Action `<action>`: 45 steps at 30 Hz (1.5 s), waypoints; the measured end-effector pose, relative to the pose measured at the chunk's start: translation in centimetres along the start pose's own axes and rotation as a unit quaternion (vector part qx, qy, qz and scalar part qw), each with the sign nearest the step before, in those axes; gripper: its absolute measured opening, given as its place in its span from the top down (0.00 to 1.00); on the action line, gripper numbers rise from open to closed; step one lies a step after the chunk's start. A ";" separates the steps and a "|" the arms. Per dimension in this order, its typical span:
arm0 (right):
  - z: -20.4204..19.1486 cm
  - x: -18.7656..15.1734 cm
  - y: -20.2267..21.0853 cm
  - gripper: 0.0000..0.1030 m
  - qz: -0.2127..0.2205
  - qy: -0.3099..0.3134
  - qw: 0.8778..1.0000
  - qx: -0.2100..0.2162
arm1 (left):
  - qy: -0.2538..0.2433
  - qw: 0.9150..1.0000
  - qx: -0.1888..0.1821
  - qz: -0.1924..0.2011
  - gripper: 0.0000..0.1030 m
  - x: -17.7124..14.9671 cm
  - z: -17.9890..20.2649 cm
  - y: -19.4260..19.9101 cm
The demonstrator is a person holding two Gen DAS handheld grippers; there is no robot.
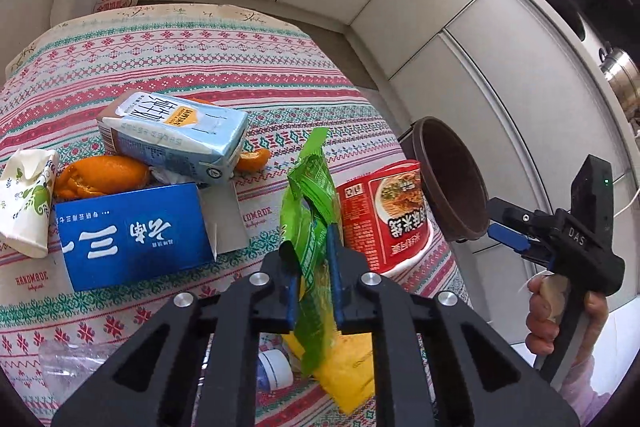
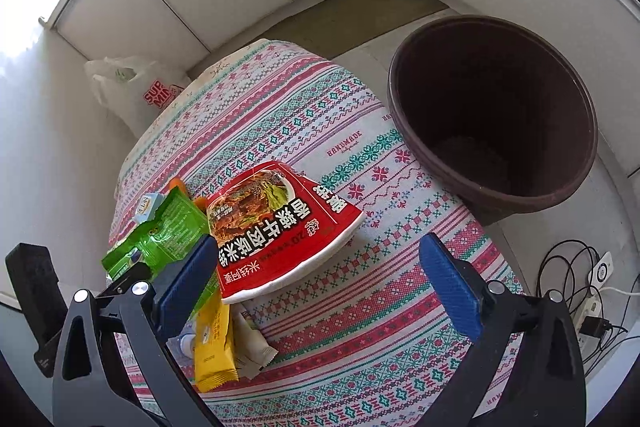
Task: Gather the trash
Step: 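Lift the green bag with the left gripper while the right gripper grasps the yellow wrapper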
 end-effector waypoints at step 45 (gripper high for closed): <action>-8.8 -14.1 -2.9 0.96 -0.206 0.120 0.959 0.155 | 0.002 0.973 0.112 0.203 0.98 0.1 3.5 17.8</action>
Point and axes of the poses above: each gripper's, at about its wrist camera, not at the fingertips, and y roughly against the way its jaws point, z to its right, x to its top, the point moved 10 cm from there along -y, roughly the way its jaws point, and after that the axes turned 10 degrees about -y, right-handed, at the moved point
